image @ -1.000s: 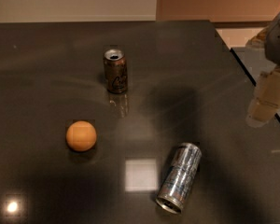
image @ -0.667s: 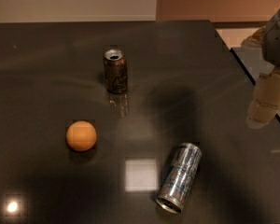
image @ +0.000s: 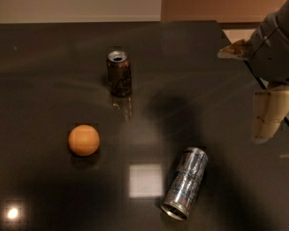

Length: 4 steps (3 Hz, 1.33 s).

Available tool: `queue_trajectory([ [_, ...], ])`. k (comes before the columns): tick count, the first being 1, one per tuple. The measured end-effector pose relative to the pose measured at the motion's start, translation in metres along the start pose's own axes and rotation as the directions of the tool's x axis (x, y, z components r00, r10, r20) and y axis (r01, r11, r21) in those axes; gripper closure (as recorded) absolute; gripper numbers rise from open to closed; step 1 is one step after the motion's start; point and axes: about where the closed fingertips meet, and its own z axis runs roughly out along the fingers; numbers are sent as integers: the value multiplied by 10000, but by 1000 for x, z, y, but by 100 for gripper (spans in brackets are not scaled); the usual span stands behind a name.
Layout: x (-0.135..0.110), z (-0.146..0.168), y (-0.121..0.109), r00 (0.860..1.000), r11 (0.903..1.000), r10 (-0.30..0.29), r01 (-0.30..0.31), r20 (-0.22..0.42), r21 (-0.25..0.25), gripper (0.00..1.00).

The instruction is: Place redbull can upright

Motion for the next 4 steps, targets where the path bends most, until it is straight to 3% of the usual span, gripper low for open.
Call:
queue_trajectory([
  [1, -19, 12, 19, 9793, 9780, -2016, 2024, 209, -515, 0],
  [2, -38, 25, 41, 9173, 9130, -3944, 3980, 552, -893, 0],
  [3, -58, 37, 64, 8293, 8234, -5535, 5587, 765, -998, 0],
  [4, -73, 50, 85, 7379, 7286, -6696, 6746, 842, -1184, 0],
])
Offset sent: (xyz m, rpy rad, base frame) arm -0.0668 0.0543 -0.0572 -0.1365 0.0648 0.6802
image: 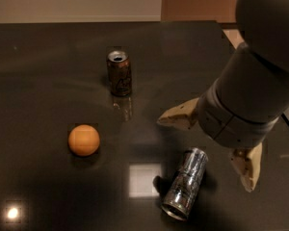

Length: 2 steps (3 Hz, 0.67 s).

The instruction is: Place redbull can upright

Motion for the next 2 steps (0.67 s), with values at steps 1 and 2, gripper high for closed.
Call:
queue_trajectory([
  [1, -19, 15, 7, 9937, 9929, -1118, 1118, 19, -411, 0],
  [2, -32, 30, 12, 9833, 9803, -1815, 1818, 116, -777, 0],
])
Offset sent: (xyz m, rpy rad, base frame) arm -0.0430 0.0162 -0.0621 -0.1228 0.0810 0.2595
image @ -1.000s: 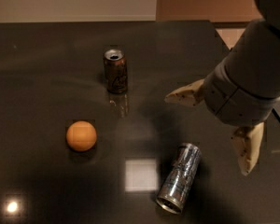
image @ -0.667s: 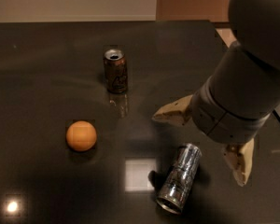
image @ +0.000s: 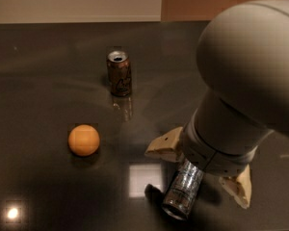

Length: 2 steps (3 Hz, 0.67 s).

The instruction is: Place redbull can upright

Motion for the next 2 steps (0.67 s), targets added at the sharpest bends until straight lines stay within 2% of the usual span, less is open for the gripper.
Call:
queue_trajectory([
  [2, -14, 24, 0, 9976, 9962, -690, 690, 14, -531, 0],
])
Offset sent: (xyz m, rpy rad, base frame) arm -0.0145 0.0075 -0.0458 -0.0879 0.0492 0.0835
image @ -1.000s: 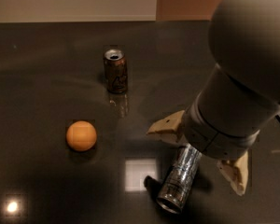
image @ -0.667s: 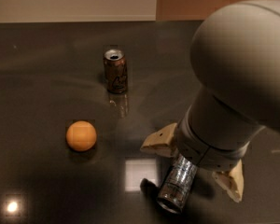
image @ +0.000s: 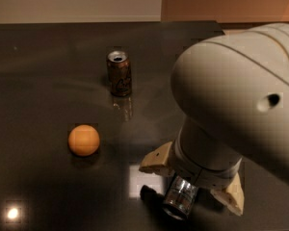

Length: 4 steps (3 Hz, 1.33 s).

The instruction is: Place redbull can upright

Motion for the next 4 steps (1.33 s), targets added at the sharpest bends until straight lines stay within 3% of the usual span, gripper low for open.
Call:
queue_trajectory([
  [2, 3, 11, -3, 9997, 9991, 182, -189, -178, -383, 41],
  [3, 10, 5, -8, 9976, 9968, 696, -698, -73, -391, 65],
  [4, 23, -10, -19, 9870, 9872, 1580, -1572, 306, -279, 88],
])
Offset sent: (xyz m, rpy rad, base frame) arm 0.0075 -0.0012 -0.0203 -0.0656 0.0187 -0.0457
